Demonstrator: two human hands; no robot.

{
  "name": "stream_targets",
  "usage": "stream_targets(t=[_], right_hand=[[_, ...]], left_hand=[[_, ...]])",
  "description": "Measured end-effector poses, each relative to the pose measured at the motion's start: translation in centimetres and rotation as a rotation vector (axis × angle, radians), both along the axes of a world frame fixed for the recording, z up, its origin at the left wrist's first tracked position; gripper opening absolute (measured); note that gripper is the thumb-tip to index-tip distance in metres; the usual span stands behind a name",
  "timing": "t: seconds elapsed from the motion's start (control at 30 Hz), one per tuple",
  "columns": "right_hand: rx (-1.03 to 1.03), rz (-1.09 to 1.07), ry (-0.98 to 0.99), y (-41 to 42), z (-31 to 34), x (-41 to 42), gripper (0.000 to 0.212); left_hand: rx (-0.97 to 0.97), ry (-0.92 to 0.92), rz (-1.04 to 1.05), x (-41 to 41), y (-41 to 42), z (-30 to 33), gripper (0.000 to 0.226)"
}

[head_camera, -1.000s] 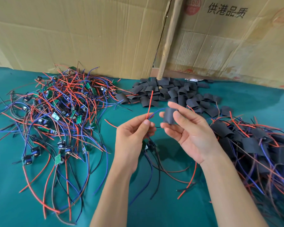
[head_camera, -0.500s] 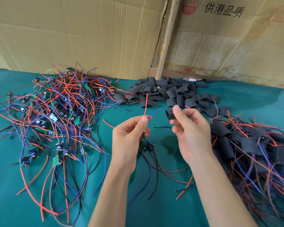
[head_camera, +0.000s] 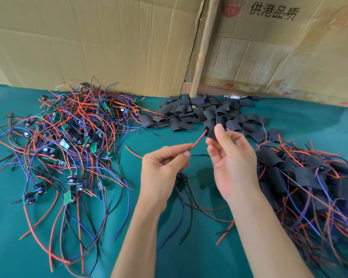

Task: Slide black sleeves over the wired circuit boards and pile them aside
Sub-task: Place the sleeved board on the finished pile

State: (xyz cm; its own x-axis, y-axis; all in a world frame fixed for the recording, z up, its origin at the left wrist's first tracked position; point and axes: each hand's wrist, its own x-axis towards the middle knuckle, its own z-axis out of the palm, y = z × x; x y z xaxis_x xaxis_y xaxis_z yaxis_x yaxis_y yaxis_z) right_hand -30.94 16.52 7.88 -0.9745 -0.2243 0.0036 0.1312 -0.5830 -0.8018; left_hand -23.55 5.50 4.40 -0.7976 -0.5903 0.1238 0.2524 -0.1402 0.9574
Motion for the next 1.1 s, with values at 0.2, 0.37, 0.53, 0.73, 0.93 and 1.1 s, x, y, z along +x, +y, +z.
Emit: stream_targets(t=[0.2,0.37,0.53,0.73,0.93,1.1], right_hand=[[0.226,0.014,0.153,1.2,-0.2,-0.9,0.024],[0.345,0.002,0.195,1.8,-0.2,-1.3,0.035],[0.350,0.075,0.153,1.6,-0.5,-1.1,0.030],[0.300,0.205,0.048,0.0,-1.2,0.0,0.032],[0.435,0.212,0.130,-0.3,-1.6,0.2,0.025],[0.453,0.323,0.167,-0.1,-1.7,0.2,0.017]], left_hand=[[-0.047,-0.019,0.027,-0.2,0.1,-0.2,0.032],[-0.033,-0.013,0.053,-0.2,-0.1,-0.5,0.027],[-0.019,-0.002,0.062,-0.2,0.0,-0.6,0.022],[-0.086,-0.025,0.088,-0.1,-0.1,-0.7,0.019],[-0.369,-0.118,0.006,0.0,0.7,-0.3,0.046],[-0.512,-0.170,-0.044,0.3,0.9,-0.1,0.053]])
